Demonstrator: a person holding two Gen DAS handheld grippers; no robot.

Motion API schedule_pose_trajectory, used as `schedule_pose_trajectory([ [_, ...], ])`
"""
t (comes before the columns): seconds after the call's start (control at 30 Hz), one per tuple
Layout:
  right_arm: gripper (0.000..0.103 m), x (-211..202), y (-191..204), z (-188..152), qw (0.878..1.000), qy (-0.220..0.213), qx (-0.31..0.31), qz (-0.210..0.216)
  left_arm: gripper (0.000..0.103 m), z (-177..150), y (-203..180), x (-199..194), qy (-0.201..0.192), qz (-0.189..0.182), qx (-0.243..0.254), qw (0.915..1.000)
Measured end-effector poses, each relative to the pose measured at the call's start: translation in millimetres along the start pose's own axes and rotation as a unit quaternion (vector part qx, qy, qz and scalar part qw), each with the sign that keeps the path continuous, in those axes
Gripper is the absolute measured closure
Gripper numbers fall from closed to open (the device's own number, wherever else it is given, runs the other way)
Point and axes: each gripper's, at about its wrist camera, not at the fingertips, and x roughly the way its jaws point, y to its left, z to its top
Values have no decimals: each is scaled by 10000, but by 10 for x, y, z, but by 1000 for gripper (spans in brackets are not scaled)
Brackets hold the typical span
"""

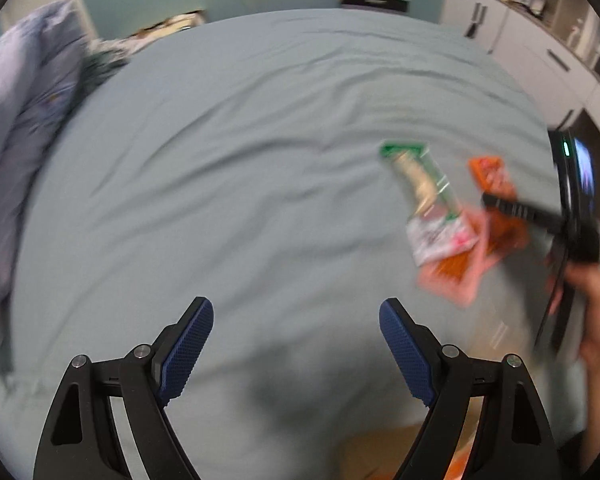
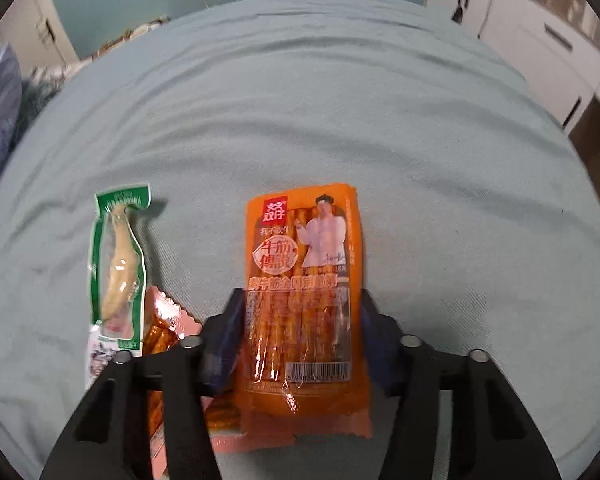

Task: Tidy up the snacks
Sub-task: 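Grasp an orange sausage pack with the right tool while the left tool grasps the green chicken-leg pack, then lift both held packs toward the cardboard box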

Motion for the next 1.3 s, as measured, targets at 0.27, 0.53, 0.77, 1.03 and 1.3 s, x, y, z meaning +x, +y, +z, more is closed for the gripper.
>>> schedule_pose_trajectory([
  [0.27,76,-253,-536,-89,9916,-113,1144,589,17,998,-818,923,1130,-717,-24,9910],
  [0.53,99,-489,-805,-241,9782,-108,1734,1139,57,1031,-1009,1574,1897,-50,-178,9817],
  [0.77,99,-564,-1040,-313,9660,-228,2072,1529,103,1013,-571,781,1258,-219,-506,9905],
  [1.03,99,-896,-1056,-490,9567,-423,2062,2009,103,298,-404,-737,499,-1314,-269,9897],
  [1.3,99,-1492,-978,-1142,9569,-535,1718,2279,103,-1218,-467,-1117,729,-2745,-310,9583],
])
